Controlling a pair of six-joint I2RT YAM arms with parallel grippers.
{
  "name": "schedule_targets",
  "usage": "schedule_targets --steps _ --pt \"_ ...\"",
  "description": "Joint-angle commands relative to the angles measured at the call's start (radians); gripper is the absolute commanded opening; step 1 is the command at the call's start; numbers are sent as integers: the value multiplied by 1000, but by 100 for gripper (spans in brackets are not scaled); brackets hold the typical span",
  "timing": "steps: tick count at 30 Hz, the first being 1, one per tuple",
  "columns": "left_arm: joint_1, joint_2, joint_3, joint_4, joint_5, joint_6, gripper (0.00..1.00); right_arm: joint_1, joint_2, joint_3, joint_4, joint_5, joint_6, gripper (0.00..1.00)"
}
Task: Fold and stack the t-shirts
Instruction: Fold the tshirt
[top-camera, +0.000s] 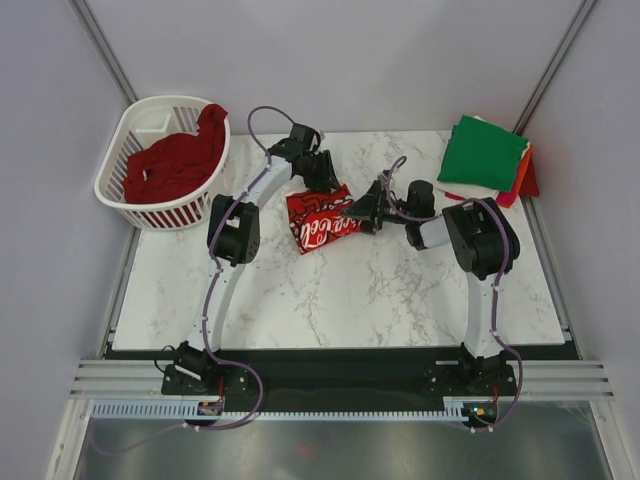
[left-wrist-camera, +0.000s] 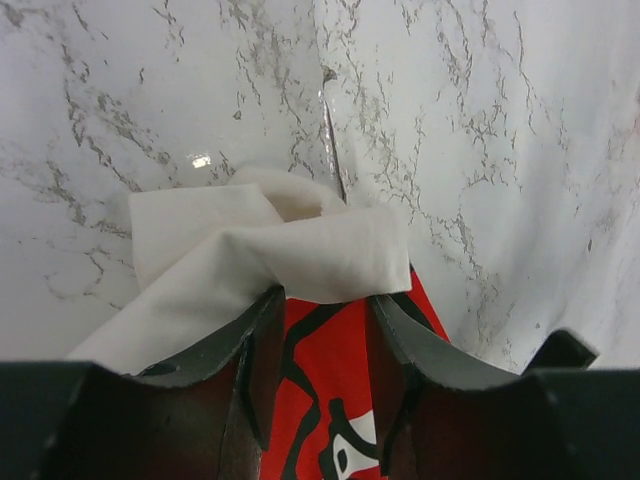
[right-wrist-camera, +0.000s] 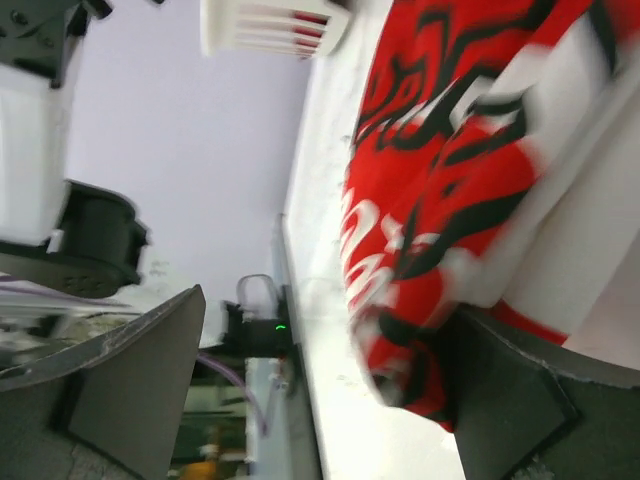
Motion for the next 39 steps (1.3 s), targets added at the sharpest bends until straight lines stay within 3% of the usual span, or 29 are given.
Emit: schedule_targets --steps 1,4,6,9,11,12,13,16,21,24,28,31,35,38,39 --pt "7 30 -34 -8 -45 42 46 68 -6 -156 606 -100 422 98" --pt "15 29 -48 -9 -48 53 45 76 14 -308 804 -102 561 98" --pt "18 29 -52 -11 -50 65 46 81 9 -385 761 -97 523 98" --pt "18 23 -54 -17 -59 81 45 84 -58 -445 390 -59 241 98" --pt "21 17 -58 -25 -65 99 45 95 -213 -356 -412 113 -367 98" --pt "21 11 -60 -26 -71 107 45 113 -260 -278 -742 265 -538 98" --pt "21 9 -60 -29 -75 116 45 166 -326 -227 -991 362 -610 98" --pt "21 12 -57 -31 -55 122 45 179 -415 -144 -1177 530 -647 98" --pt "20 -15 -63 -34 -22 128 45 179 -566 -35 -1374 810 -707 98" --pt "18 -52 -63 -39 -28 134 45 181 -610 35 -1452 878 -724 98" --pt "18 -95 -58 -49 -16 134 48 181 -601 132 -1497 869 -736 98" --pt "17 -159 -55 -63 2 131 51 181 -595 176 -1437 726 -724 97" --pt "12 -303 -55 -75 -19 134 59 179 -528 261 -1362 585 -675 81" --pt "10 -382 -103 -91 -55 136 60 179 -450 337 -1342 541 -669 63" --pt "10 -438 -130 -92 -67 135 60 179 -431 351 -1327 538 -667 49"
